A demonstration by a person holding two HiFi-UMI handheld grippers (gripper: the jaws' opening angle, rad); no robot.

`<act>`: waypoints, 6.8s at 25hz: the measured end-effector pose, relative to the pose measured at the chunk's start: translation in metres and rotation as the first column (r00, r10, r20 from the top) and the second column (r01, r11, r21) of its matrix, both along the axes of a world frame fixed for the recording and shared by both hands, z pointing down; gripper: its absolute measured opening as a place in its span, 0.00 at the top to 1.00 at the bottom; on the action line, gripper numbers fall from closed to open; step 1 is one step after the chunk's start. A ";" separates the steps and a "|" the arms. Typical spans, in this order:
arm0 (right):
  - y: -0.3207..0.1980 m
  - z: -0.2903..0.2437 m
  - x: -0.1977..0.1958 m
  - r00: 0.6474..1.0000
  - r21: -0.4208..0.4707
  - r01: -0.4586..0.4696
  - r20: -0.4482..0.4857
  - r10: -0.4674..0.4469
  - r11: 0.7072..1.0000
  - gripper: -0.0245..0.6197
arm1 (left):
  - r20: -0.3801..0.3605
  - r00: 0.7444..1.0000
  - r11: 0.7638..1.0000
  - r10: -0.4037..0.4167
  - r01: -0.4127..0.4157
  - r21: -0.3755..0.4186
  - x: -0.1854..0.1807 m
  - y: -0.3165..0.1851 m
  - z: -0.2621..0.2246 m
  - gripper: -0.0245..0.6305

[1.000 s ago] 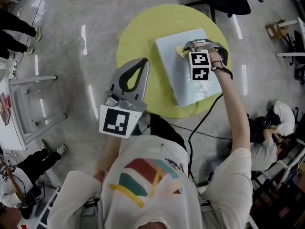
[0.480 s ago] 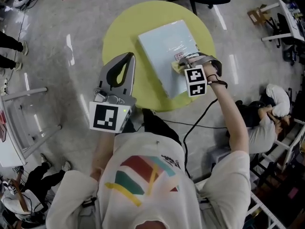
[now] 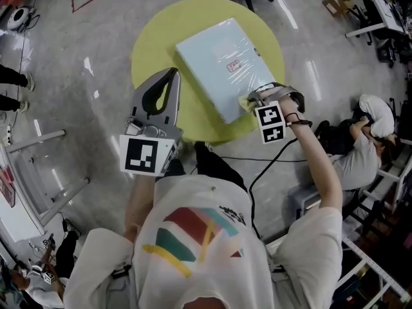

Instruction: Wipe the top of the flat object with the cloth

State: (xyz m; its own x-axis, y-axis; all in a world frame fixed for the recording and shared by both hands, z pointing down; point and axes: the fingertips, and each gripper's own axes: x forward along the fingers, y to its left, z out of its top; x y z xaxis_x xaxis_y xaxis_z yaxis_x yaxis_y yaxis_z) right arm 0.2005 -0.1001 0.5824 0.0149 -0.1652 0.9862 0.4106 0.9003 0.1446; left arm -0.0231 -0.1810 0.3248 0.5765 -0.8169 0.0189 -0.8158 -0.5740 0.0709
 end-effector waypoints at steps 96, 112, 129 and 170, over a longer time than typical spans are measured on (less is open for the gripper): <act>-0.022 0.004 0.087 0.997 0.024 0.015 -0.077 -0.013 1.000 0.92 | 0.104 0.981 0.982 0.166 -0.154 -0.114 0.041 0.012 0.047 0.94; -0.029 -0.020 0.085 0.977 0.138 -0.209 0.078 0.200 0.968 0.92 | 0.114 0.978 0.983 0.172 -0.163 -0.080 0.043 0.023 0.037 0.94; -0.109 -0.230 -0.139 -0.317 -0.361 -0.839 0.932 0.175 0.408 0.92 | 0.062 0.998 1.000 -0.003 0.003 0.011 -0.030 0.016 0.009 0.94; -0.093 -0.024 -0.164 -0.402 -0.338 -0.910 0.863 0.306 -0.242 0.92 | 0.158 0.984 0.987 0.083 -0.060 -0.147 -0.097 0.081 0.083 0.94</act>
